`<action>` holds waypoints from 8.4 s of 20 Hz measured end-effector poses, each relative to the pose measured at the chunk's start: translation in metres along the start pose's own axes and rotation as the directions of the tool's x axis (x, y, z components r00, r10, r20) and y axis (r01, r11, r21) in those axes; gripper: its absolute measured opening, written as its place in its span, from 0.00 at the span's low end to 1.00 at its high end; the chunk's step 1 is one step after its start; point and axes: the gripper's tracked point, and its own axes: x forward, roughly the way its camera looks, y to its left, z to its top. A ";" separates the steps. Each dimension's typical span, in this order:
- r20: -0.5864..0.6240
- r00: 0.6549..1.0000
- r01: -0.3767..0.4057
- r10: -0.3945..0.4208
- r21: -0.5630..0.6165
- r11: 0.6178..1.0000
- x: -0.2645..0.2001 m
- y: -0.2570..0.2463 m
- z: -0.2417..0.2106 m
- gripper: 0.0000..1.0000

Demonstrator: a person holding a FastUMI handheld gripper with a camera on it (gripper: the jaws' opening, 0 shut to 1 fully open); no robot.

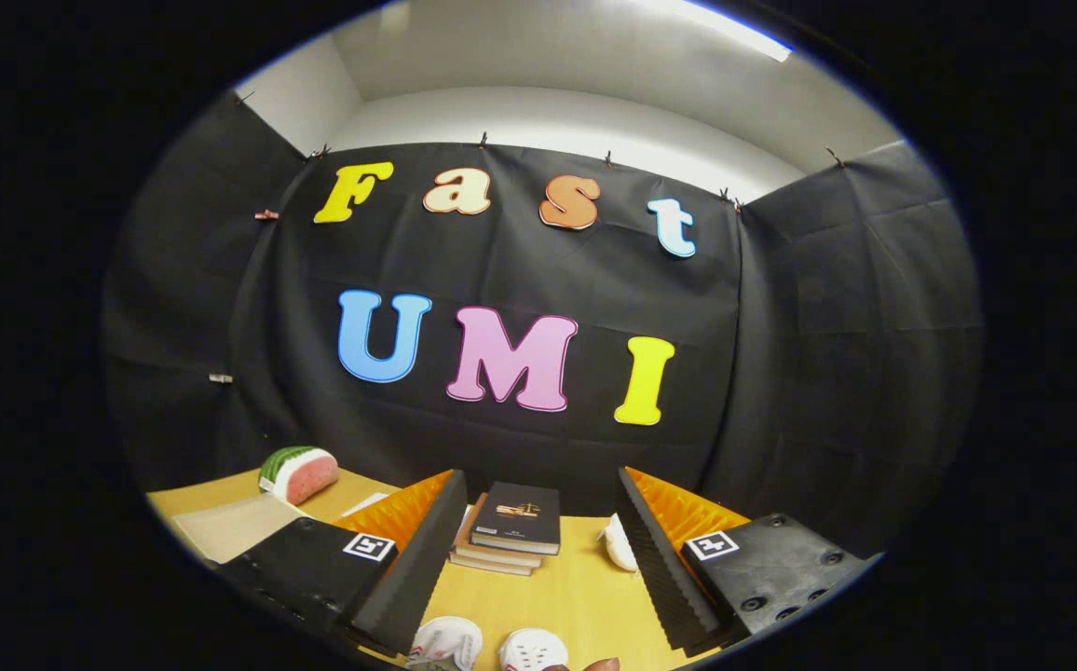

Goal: Open the storage box then place both shoes into the box .Put the left shoe in first, then the right shoe, with the right side of both shoes facing outward in a uniform manner.

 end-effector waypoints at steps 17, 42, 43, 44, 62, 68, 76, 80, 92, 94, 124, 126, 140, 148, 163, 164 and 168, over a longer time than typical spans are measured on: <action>-0.385 0.595 -0.229 0.706 0.761 0.607 -0.015 0.163 -0.153 0.98; -0.311 0.397 -0.162 0.864 0.902 0.399 -0.028 0.265 -0.126 0.06; -0.298 0.402 -0.194 0.866 0.896 0.398 -0.025 0.275 -0.109 0.06; -0.285 0.404 -0.226 0.869 0.890 0.397 -0.024 0.286 -0.093 0.06; -0.303 0.258 -0.392 0.917 0.835 0.386 -0.031 0.464 -0.039 0.71; -0.371 0.372 -0.425 0.851 0.747 0.511 -0.028 0.408 -0.052 0.98; -0.580 0.584 -0.304 0.568 0.492 0.816 -0.020 0.208 -0.116 0.98; -0.696 0.577 -0.208 0.428 0.382 0.901 -0.042 0.130 -0.183 0.97; -0.901 0.379 -0.242 0.209 0.122 0.963 -0.102 0.069 -0.336 0.64; -0.913 0.362 -0.200 0.190 0.123 0.972 -0.097 0.073 -0.354 0.64; -0.818 0.428 0.254 0.384 0.517 0.818 -0.021 0.189 -0.148 0.06; -0.822 0.383 0.286 0.421 0.539 0.792 -0.019 0.222 -0.148 0.05; -0.917 0.179 0.404 0.357 0.400 0.823 -0.025 0.341 -0.243 0.06; -0.824 0.205 0.328 0.528 0.566 0.756 -0.019 0.375 -0.232 1.00; -0.746 0.324 0.091 0.582 0.637 0.765 -0.053 0.225 -0.157 0.99; -0.751 0.336 0.085 0.568 0.625 0.776 -0.056 0.207 -0.157 0.99; -0.801 0.373 0.085 0.468 0.532 0.843 -0.074 0.121 -0.172 0.99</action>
